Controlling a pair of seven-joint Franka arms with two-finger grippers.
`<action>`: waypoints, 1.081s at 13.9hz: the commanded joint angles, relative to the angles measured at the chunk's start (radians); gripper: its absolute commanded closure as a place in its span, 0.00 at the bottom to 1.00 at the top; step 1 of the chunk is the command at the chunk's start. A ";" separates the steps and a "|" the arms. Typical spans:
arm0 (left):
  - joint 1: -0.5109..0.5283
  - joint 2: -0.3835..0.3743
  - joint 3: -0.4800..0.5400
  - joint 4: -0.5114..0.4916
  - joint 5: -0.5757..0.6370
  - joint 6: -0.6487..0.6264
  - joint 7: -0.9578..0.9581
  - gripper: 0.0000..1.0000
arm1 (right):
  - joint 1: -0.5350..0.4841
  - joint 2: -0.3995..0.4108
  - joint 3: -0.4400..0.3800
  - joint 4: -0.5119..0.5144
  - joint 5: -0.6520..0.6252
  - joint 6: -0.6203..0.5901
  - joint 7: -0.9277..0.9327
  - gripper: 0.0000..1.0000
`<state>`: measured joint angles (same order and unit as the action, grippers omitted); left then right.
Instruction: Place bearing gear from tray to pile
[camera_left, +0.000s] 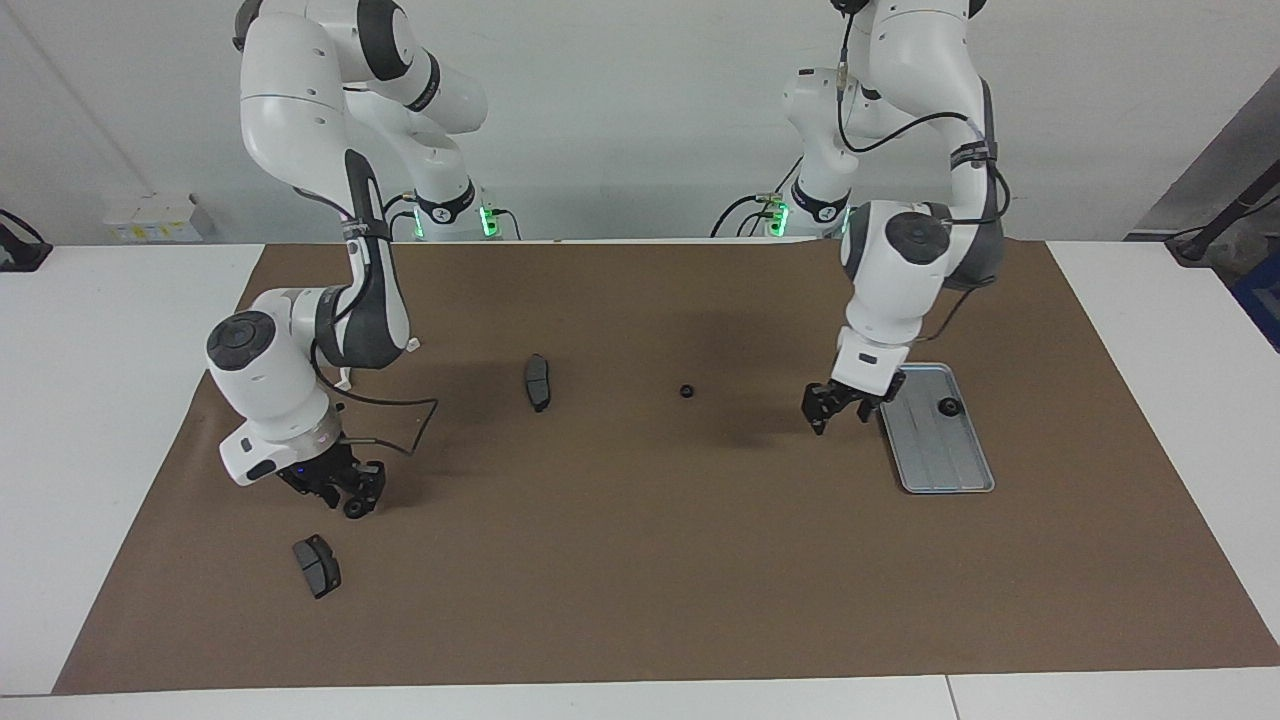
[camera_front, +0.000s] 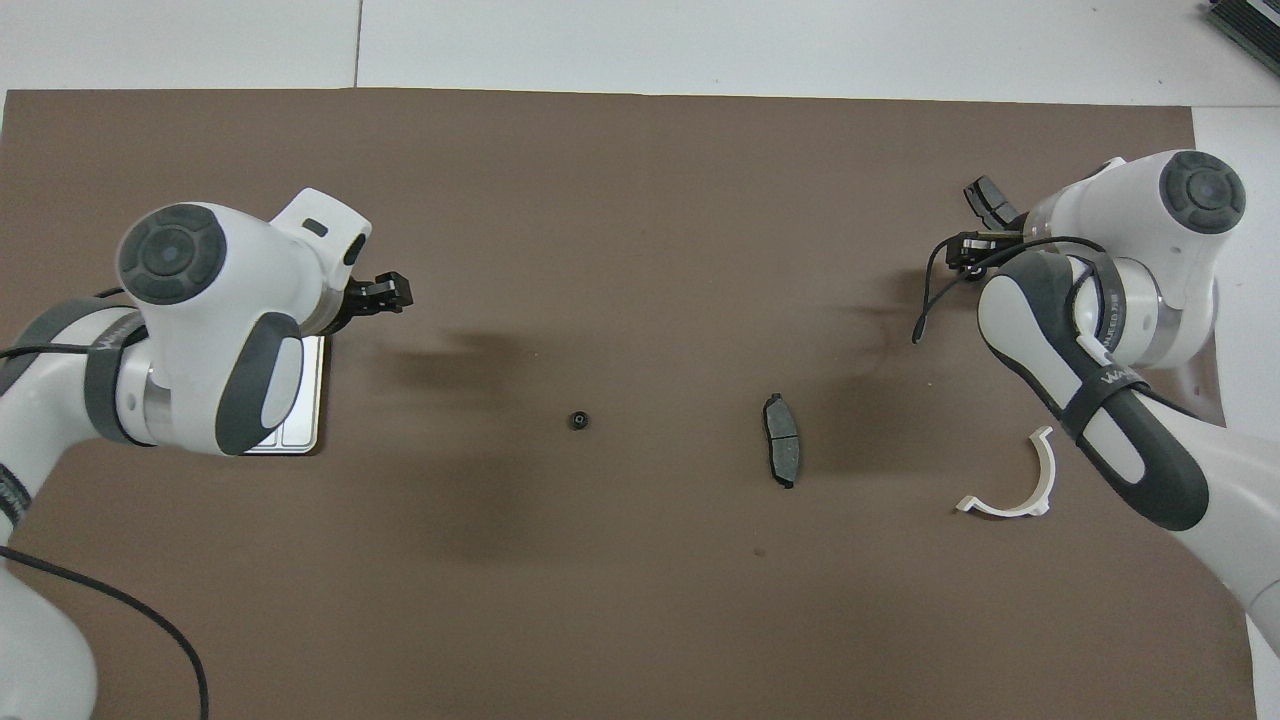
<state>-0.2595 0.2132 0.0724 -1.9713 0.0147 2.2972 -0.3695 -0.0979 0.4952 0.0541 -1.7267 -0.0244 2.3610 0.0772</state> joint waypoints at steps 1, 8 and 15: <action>0.113 -0.021 -0.014 -0.021 -0.002 -0.035 0.171 0.20 | 0.007 -0.047 0.010 0.001 0.017 -0.017 -0.007 0.00; 0.281 -0.064 -0.014 -0.158 -0.002 0.030 0.416 0.23 | 0.242 -0.092 0.007 0.010 -0.002 -0.068 0.276 0.00; 0.287 -0.078 -0.014 -0.239 -0.004 0.139 0.072 0.23 | 0.513 -0.081 0.010 0.064 -0.003 -0.121 0.574 0.00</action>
<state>0.0201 0.1665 0.0674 -2.1676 0.0131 2.4041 -0.2083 0.3622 0.4114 0.0688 -1.6798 -0.0232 2.2625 0.5816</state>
